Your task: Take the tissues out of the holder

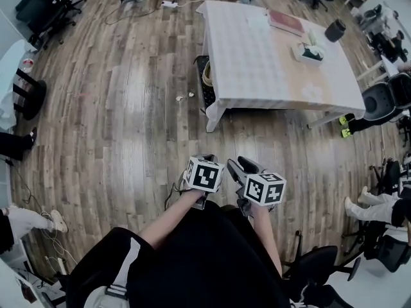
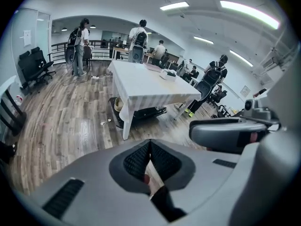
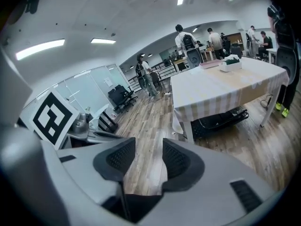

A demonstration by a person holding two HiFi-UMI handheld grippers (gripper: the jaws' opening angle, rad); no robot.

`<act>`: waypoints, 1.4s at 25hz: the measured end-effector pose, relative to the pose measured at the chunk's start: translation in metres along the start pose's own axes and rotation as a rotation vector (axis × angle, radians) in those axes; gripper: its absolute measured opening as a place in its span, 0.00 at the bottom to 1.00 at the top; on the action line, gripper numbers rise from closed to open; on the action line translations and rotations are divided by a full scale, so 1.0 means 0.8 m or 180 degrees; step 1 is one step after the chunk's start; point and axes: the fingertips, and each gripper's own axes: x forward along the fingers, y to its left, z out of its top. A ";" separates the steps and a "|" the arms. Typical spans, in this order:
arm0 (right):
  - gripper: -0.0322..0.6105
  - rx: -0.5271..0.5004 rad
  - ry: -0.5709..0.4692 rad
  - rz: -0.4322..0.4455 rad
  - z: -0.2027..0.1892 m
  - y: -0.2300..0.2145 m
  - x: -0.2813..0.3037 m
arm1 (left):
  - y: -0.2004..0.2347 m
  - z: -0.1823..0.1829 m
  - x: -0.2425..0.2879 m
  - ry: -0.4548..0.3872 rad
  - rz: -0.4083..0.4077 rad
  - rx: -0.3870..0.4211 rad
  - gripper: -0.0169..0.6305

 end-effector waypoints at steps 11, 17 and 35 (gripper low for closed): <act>0.14 0.0305 0.0200 -0.0303 -0.017 -0.057 0.014 | 0.007 0.000 0.051 0.0304 -0.0183 -0.0001 0.04; 0.10 0.0373 0.0218 -0.0091 0.020 -0.096 0.030 | -0.012 0.067 0.082 0.0243 -0.0155 0.0232 0.04; 0.07 0.0409 -0.0511 0.0189 0.146 -0.205 0.042 | -0.052 0.168 0.166 0.0199 0.0111 0.0147 0.04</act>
